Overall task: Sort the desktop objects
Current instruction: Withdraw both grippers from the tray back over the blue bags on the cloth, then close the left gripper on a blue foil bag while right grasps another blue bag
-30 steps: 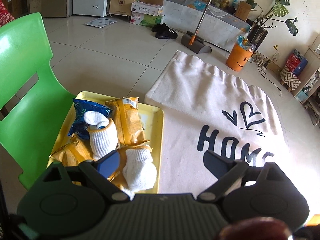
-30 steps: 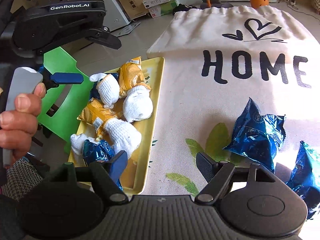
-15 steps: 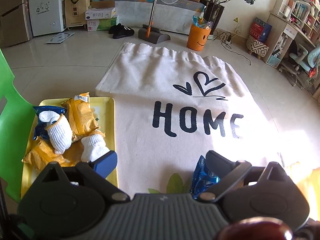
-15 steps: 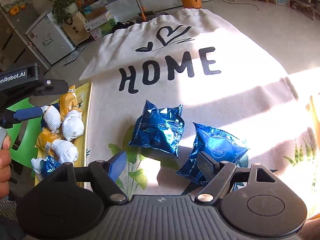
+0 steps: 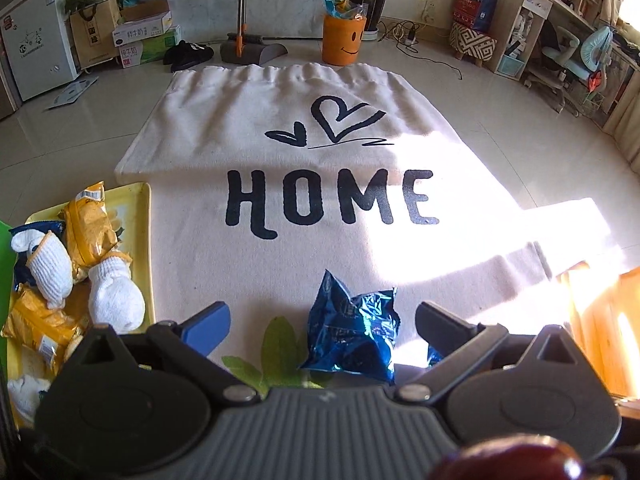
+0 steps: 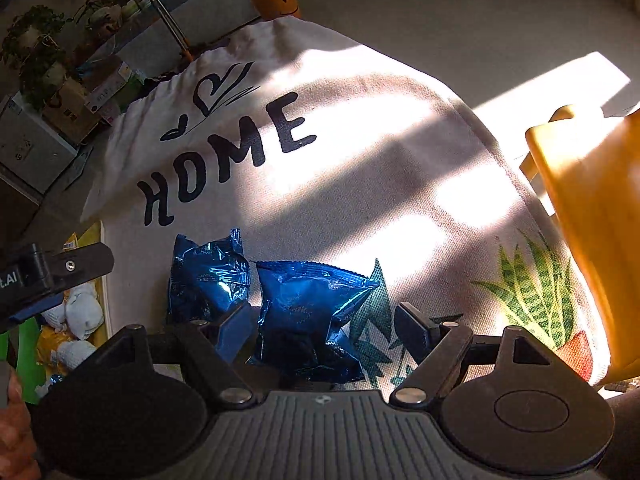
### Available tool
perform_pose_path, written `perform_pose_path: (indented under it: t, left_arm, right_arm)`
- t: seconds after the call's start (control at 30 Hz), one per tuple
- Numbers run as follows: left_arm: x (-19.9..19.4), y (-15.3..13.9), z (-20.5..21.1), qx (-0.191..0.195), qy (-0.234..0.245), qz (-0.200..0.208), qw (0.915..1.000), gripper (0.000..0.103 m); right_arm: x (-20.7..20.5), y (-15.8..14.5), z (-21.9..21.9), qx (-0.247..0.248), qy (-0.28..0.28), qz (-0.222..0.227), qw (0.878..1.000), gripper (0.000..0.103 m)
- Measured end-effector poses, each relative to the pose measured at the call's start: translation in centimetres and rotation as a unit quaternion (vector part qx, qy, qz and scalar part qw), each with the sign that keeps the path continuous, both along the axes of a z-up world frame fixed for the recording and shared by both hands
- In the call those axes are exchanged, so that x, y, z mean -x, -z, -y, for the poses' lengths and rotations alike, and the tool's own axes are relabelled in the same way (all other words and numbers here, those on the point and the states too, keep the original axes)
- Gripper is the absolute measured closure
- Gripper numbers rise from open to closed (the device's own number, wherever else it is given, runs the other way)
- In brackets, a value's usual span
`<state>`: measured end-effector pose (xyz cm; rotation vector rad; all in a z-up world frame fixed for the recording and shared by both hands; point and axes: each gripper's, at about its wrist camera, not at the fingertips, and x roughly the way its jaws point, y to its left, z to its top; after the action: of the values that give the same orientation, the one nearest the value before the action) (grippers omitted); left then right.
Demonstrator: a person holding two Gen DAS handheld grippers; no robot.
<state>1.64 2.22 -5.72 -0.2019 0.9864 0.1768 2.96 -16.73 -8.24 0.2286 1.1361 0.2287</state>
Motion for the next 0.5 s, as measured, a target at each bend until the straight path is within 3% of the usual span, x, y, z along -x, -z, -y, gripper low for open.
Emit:
perform_pose_path:
  t: [0.37, 0.5]
  left_arm:
    - [-2.0, 3.1, 0.5, 0.017, -0.016, -0.042, 0.9988, 0.001]
    - [-2.6, 4.4, 0.8, 0.016, -0.015, -0.058, 0.9981, 0.001]
  right_arm:
    - [-0.5, 2.3, -0.7, -0.025, -0.011, -0.032, 0.999, 0.024]
    - [-0.8, 3.5, -1.4, -0.009, -0.017, -0.041, 0.999, 0.024]
